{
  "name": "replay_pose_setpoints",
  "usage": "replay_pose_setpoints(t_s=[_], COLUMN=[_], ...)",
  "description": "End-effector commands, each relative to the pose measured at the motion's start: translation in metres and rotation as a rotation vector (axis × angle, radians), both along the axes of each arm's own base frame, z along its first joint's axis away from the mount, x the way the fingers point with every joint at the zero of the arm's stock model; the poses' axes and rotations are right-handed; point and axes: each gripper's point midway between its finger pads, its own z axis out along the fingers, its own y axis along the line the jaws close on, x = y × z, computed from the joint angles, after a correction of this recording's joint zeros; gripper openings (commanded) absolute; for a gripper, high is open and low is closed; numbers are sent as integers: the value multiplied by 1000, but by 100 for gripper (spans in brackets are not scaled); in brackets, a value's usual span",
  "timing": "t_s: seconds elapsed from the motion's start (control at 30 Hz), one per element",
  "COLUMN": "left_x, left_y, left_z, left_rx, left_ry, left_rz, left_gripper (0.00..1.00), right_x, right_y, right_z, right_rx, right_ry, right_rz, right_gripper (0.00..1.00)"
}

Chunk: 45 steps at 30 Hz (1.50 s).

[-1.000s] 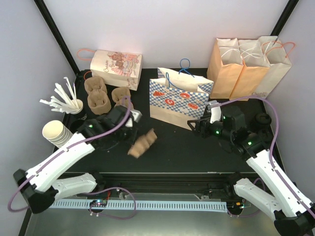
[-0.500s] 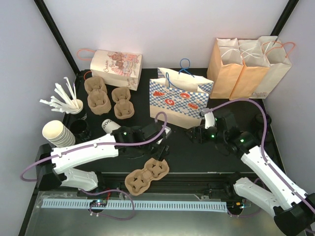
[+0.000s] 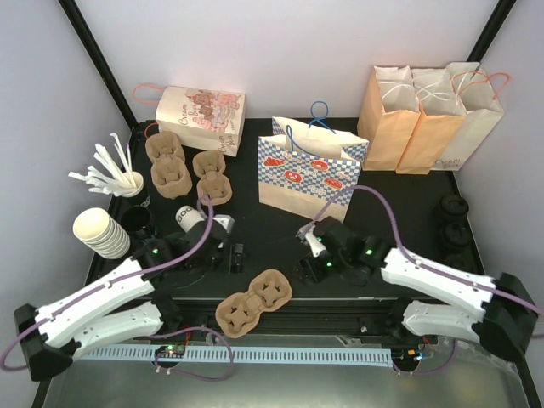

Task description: Pack the takeout coffee

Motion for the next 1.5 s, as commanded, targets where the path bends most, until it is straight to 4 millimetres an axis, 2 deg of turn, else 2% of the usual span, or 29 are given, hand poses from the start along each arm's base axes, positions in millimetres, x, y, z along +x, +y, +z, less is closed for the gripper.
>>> replay_pose_setpoints(t_s=[0.0, 0.03, 0.17, 0.4, 0.57, 0.73, 0.87, 1.03, 1.13, 1.17, 1.2, 1.23, 1.27, 1.3, 1.47], left_x=[7, 9, 10, 9, 9, 11, 11, 12, 13, 14, 14, 14, 14, 14, 15], left_y=[16, 20, 25, 29, 30, 31, 33, 33, 30, 29, 28, 27, 25, 24, 25], left_z=[9, 8, 12, 12, 12, 14, 19, 20, 18, 18, 18, 17, 17, 16, 11], left_rx=[-90, -97, -102, -98, -91, -99, -109, -120, -129, -134, -141, -147, -152, -155, -132], left_ry=[-15, -15, -29, -32, -33, -43, -50, -61, -57, -56, -56, -56, -55, -55, -58], left_rz=[67, 77, 69, 66, 64, 70, 74, 79, 75, 73, 73, 71, 66, 61, 48], left_gripper=[85, 85, 85, 85, 85, 85, 85, 85, 85, 85, 85, 85, 85, 85, 85], right_x=[1, -1, -5, -1, -4, 0, 17, 51, 66, 69, 71, 73, 74, 76, 90], right_y=[23, 28, 45, 51, 62, 64, 47, -2, -31, -38, -45, -50, -55, -61, -81], right_z=[-19, -29, -41, -66, -74, -72, -60, -54, -54, -54, -54, -54, -53, -50, -28], right_rx=[-61, -99, -162, -255, -257, -234, -248, -230, -200, -190, -187, -198, -221, -253, -340], right_ry=[-21, -15, -12, -12, 9, 7, -45, -36, -21, -18, -19, -22, -35, -53, -142], right_rz=[8, 22, 58, 54, 71, 30, -64, -215, -312, -337, -352, -363, -369, -376, -439], right_gripper=[77, 77, 76, 66, 47, 22, 17, 11, 12, 16, 32, 56, 69, 73, 76])
